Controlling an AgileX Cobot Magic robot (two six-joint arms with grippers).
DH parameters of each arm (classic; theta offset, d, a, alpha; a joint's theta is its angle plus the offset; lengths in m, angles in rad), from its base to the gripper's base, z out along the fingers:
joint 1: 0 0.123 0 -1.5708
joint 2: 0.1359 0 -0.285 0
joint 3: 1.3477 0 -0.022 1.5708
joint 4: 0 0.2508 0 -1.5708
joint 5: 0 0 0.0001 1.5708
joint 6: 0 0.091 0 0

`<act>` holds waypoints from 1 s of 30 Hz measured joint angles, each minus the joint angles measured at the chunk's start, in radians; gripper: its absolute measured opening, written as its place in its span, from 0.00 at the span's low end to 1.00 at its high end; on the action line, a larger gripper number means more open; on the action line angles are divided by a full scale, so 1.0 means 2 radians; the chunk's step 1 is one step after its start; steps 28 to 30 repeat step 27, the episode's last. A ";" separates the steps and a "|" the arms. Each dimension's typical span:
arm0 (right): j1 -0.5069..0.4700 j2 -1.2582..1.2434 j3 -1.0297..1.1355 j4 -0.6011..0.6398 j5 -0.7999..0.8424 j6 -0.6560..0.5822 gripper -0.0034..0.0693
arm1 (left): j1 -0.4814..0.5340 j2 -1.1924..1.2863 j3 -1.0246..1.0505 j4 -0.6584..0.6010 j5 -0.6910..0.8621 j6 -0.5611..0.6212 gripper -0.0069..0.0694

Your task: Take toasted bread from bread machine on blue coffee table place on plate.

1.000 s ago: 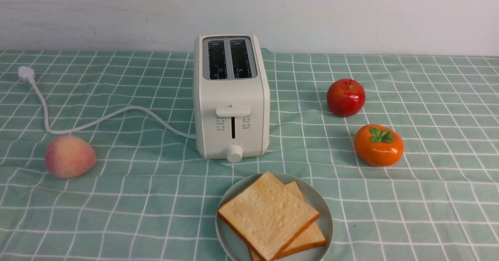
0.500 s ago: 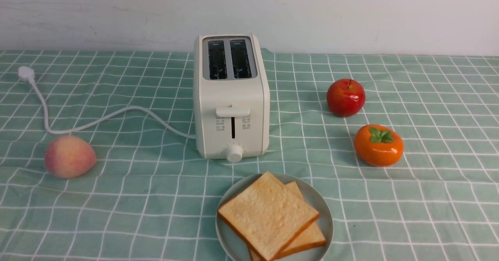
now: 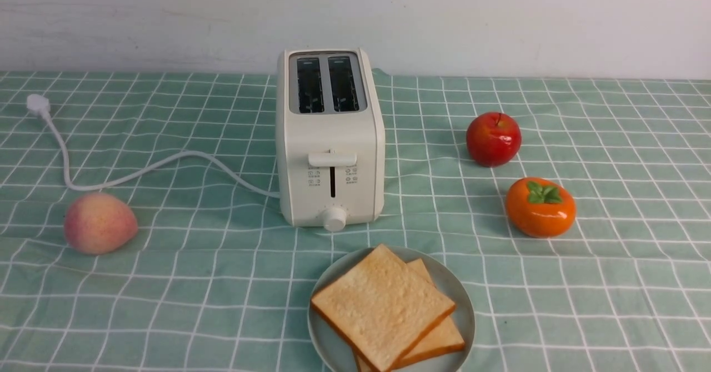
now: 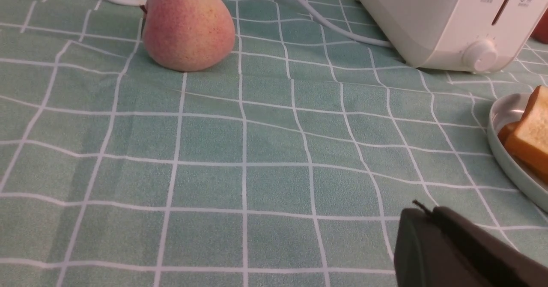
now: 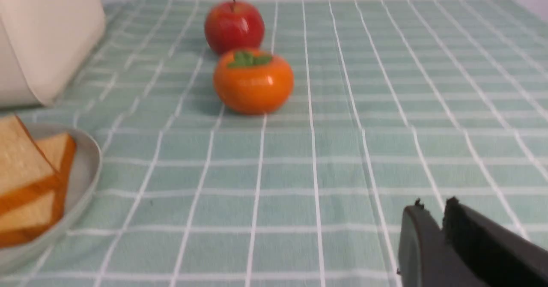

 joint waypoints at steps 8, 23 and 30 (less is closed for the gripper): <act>-0.014 0.000 0.001 -0.063 0.024 0.045 0.18 | 0.000 0.000 0.000 0.000 0.001 0.000 0.10; -0.019 0.000 0.001 -0.061 0.024 0.056 0.21 | 0.000 0.000 0.000 -0.001 0.001 0.000 0.10; -0.019 0.000 0.001 -0.061 0.024 0.056 0.21 | 0.000 0.000 0.000 -0.001 0.001 0.000 0.11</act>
